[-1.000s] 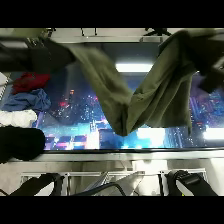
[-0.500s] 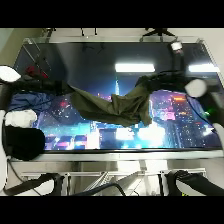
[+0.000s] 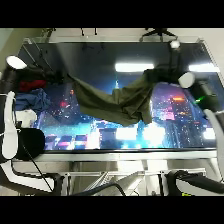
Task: Fold the shirts.
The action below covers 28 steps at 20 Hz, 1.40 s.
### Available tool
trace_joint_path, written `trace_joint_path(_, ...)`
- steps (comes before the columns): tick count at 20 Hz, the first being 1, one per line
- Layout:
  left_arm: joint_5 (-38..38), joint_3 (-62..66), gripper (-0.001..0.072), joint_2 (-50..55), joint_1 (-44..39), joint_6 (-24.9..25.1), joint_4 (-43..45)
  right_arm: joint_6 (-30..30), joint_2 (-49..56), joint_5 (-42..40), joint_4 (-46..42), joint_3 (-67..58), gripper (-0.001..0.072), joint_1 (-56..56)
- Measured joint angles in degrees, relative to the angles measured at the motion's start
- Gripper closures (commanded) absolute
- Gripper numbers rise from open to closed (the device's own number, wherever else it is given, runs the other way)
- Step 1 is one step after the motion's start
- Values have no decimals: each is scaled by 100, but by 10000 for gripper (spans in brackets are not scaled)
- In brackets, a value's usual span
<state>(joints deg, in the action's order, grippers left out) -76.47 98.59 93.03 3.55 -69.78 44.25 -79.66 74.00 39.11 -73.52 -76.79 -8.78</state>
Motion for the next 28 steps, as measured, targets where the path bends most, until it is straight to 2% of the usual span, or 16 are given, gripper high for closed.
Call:
trace_joint_path(5, -494, 1128, 695, -1329, -13, 81, -382, 345, -2070, 341, 7, -317, 692, 105)
trace_joint_path(8, -566, 1735, 696, -2310, -15, -94, -422, 426, -3224, 461, 24, -363, 692, 136)
trace_joint_path(11, -531, 1937, 696, -3119, -17, -382, 101, 431, -3947, 656, 26, -378, 692, 146)
trace_joint_path(13, -407, 1670, 696, -3486, -17, -529, 544, 424, -4068, 863, 28, -343, 692, 149)
trace_joint_path(15, -262, 1235, 696, -3569, -17, -566, 820, 361, -3901, 1016, 129, -221, 692, 149)
trace_joint_path(18, -96, 568, 696, -3095, -17, -463, 1029, 273, -3204, 1088, 251, 151, 692, 149)
trace_joint_path(23, 365, -365, 695, -1311, -17, -188, 1134, -50, -1003, 546, 352, 758, 692, 149)
trace_joint_path(27, 761, -238, 686, 273, -17, -63, 1150, -177, 872, -341, 750, 870, 682, 149)
trace_joint_path(28, 774, -63, 349, 619, -15, -66, 1150, -179, 1191, -533, 850, 846, 567, 151)
